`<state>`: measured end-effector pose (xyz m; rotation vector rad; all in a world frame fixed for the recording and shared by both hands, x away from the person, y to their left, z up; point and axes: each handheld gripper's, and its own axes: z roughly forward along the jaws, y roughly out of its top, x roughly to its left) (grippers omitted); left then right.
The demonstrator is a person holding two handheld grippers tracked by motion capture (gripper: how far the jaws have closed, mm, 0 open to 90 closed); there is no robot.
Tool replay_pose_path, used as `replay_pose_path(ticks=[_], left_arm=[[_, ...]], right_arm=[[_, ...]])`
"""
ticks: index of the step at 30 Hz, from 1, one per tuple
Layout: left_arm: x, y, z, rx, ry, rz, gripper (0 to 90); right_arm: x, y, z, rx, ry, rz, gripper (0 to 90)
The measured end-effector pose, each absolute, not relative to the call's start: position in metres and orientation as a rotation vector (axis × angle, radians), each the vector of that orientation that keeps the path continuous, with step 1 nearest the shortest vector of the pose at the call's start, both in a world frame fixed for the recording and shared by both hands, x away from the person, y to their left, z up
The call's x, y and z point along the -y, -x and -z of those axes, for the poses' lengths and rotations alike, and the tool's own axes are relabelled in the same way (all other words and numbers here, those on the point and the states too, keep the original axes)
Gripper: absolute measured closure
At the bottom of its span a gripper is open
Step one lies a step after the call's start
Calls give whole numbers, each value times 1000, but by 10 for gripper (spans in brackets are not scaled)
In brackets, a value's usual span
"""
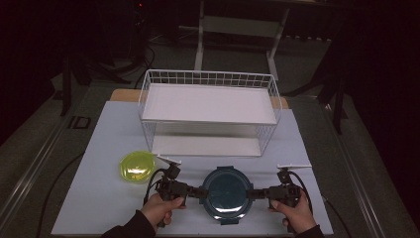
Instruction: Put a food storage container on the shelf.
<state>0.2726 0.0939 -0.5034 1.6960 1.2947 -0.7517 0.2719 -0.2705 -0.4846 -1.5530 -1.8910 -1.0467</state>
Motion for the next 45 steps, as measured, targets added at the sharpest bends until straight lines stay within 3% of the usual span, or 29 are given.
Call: replay_pose_path(ticks=[24, 45], left_arm=[[-106, -292, 428, -1207, -1659, 617, 575], [-124, -329, 352, -1147, -1624, 485, 573]], right_arm=[[260, -290, 411, 1984, 1501, 1182, 555], [243, -331, 331, 2051, 1459, 1298, 555]])
